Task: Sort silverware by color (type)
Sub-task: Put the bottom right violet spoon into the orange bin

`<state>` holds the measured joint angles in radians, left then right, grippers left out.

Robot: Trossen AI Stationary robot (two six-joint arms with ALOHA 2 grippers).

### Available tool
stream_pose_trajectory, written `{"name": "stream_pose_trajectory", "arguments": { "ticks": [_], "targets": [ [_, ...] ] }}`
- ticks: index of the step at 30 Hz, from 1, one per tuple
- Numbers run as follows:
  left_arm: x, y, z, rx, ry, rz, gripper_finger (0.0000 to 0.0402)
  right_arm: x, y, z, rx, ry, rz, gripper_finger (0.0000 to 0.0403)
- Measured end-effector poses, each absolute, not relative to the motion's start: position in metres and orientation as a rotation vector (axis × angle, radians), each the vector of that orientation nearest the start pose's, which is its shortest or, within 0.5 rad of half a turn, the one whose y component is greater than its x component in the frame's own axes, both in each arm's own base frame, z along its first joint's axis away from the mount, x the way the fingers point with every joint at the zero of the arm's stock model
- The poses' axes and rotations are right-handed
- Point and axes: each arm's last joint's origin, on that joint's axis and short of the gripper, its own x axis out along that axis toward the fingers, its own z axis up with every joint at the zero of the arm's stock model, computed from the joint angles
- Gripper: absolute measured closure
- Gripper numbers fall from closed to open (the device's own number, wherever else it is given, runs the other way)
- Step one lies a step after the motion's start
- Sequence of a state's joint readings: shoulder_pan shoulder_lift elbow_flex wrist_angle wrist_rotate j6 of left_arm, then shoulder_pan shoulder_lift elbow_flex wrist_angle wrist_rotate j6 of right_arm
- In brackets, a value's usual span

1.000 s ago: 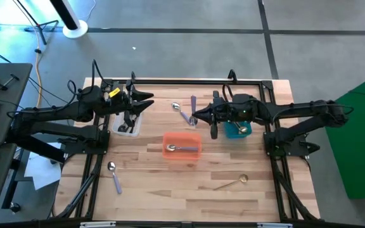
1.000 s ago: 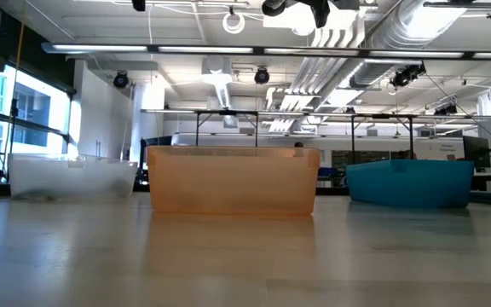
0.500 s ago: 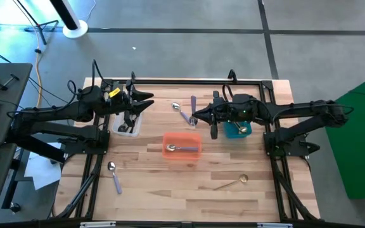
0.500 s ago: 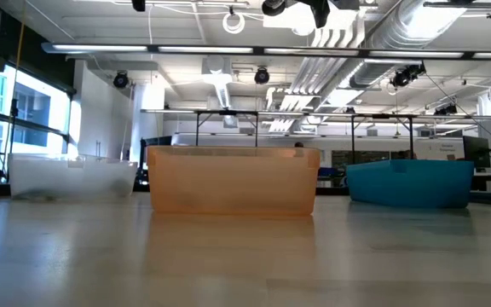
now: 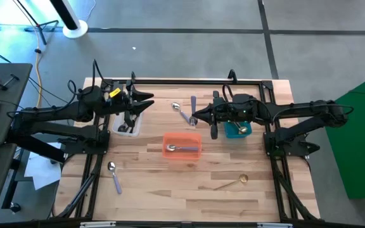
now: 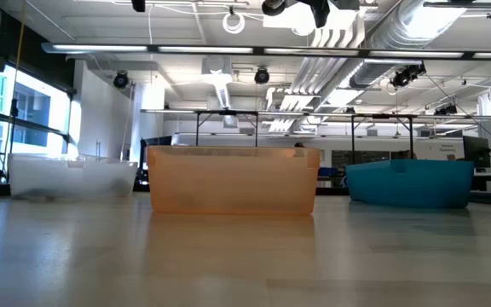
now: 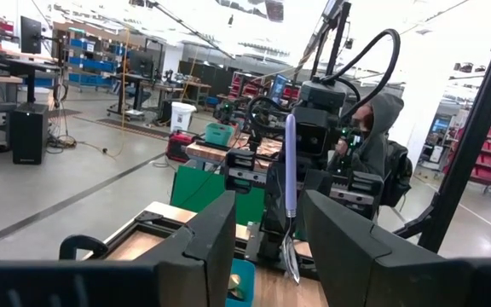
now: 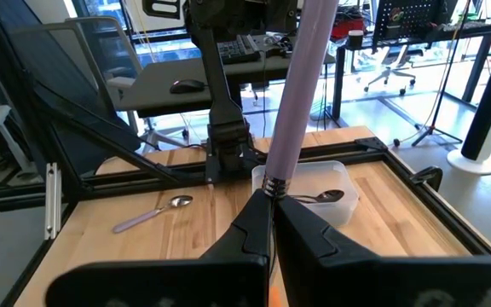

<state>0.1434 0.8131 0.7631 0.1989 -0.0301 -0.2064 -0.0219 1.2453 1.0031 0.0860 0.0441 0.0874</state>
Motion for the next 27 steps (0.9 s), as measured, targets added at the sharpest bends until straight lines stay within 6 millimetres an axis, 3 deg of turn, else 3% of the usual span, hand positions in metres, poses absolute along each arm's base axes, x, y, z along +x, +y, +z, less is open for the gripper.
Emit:
{"name": "stream_pose_trajectory", "arguments": {
  "ticks": [6,19,27],
  "targets": [
    [0.180,0.027,0.357,-0.197,-0.167,0.165,0.0271,0.289,-0.007,0.335,0.076,0.161,-0.071,0.0403],
    [0.178,0.027,0.362,-0.194,-0.213,0.165,0.0271,0.343,-0.008,0.311,0.025,0.410,0.062,0.0403],
    [0.178,0.027,0.363,-0.132,-0.214,0.170,0.0271,0.368,-0.009,0.271,0.068,0.632,0.133,0.0403]
  ]
}}
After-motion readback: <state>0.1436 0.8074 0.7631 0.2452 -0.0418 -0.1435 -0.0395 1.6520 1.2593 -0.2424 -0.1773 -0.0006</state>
